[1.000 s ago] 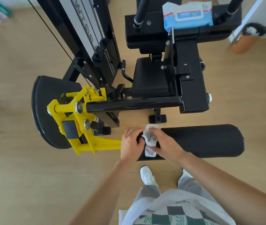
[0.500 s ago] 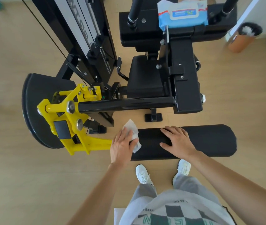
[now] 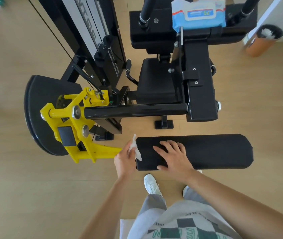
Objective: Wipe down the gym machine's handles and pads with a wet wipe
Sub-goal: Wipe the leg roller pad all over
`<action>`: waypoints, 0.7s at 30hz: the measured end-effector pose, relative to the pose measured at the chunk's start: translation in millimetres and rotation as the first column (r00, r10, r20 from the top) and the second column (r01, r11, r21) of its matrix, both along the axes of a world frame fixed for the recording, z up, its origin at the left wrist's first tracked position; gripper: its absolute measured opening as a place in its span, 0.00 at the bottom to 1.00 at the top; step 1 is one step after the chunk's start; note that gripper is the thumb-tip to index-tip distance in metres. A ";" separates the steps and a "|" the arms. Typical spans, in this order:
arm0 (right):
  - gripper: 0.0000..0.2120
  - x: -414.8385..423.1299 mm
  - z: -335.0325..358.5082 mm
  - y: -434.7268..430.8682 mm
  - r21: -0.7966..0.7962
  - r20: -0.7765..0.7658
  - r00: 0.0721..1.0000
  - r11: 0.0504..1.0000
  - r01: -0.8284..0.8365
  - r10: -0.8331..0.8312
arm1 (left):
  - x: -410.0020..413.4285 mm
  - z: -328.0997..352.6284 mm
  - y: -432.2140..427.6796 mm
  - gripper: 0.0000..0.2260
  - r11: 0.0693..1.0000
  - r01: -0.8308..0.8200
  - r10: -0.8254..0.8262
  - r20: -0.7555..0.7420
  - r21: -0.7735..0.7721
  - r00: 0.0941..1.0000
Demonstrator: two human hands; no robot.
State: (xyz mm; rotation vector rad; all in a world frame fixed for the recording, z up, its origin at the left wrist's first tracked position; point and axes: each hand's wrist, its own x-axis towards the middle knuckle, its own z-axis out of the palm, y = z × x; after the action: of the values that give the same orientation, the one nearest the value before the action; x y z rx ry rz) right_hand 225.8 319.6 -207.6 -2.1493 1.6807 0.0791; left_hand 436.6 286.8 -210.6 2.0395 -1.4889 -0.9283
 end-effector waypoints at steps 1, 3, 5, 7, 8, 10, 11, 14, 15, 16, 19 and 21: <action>0.40 1.1 -1.5 -0.4 0.017 -0.023 1.000 1.000 -0.002 0.002 | 0.5 0.6 3.4 0.14 1.000 -0.021 0.022 -0.046 0.018 0.999; 0.45 -1.0 -2.6 -5.6 0.045 -0.054 0.998 0.999 -0.020 0.023 | 0.5 -0.4 11.5 0.13 0.998 -0.042 0.046 -0.086 0.054 0.995; 0.46 -5.4 -0.1 -18.0 0.086 -0.058 0.998 0.996 -0.035 0.040 | -0.2 -2.9 18.7 0.13 0.994 -0.066 0.072 -0.065 0.084 0.995; 0.45 -10.0 4.7 -35.0 0.153 -0.034 0.998 0.987 -0.041 0.046 | -2.1 -2.4 23.0 0.13 0.993 -0.072 0.077 -0.041 0.097 0.996; 0.45 -11.6 7.4 -42.7 0.203 -0.023 0.999 0.978 -0.039 0.044 | -3.1 -1.3 23.6 0.13 0.992 -0.075 0.079 -0.036 0.098 0.996; 0.44 -12.7 11.0 -52.2 0.285 -0.023 0.999 0.958 -0.021 0.028 | -4.7 2.0 21.9 0.14 0.991 -0.079 0.082 -0.026 0.104 0.996; 0.44 -11.7 12.2 -52.9 0.286 -0.021 1.000 0.958 -0.005 0.012 | -5.5 3.9 19.2 0.14 0.990 -0.083 0.087 -0.024 0.113 0.996; 0.42 -3.2 13.5 -35.8 0.121 0.023 0.999 0.992 0.042 -0.045 | -7.1 7.9 9.1 0.14 0.992 -0.062 0.070 -0.068 0.108 0.995; 0.40 0.0 12.8 -26.6 0.058 0.038 0.998 0.997 0.056 -0.059 | -8.6 9.8 6.2 0.14 0.995 -0.033 0.041 -0.083 0.096 0.996; 0.38 2.5 11.0 -17.7 0.016 0.045 0.997 0.998 0.068 -0.068 | -10.4 10.9 3.3 0.14 0.996 -0.010 0.018 -0.092 0.090 0.996; 0.41 3.2 -1.4 1.9 -0.013 0.003 0.999 0.999 0.037 -0.037 | -15.0 11.4 -0.5 0.16 0.994 -0.011 0.020 -0.084 0.104 0.996; 0.45 -0.3 -6.3 2.2 -0.013 -0.028 1.000 1.000 0.004 -0.005 | -13.9 10.7 1.1 0.16 0.993 -0.020 0.027 -0.061 0.116 0.998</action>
State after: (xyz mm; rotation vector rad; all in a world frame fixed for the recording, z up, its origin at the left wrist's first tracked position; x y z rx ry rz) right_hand 225.5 321.8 -213.9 -2.1630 1.7059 0.0980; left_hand 422.7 287.9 -199.9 2.0833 -1.4052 -1.0814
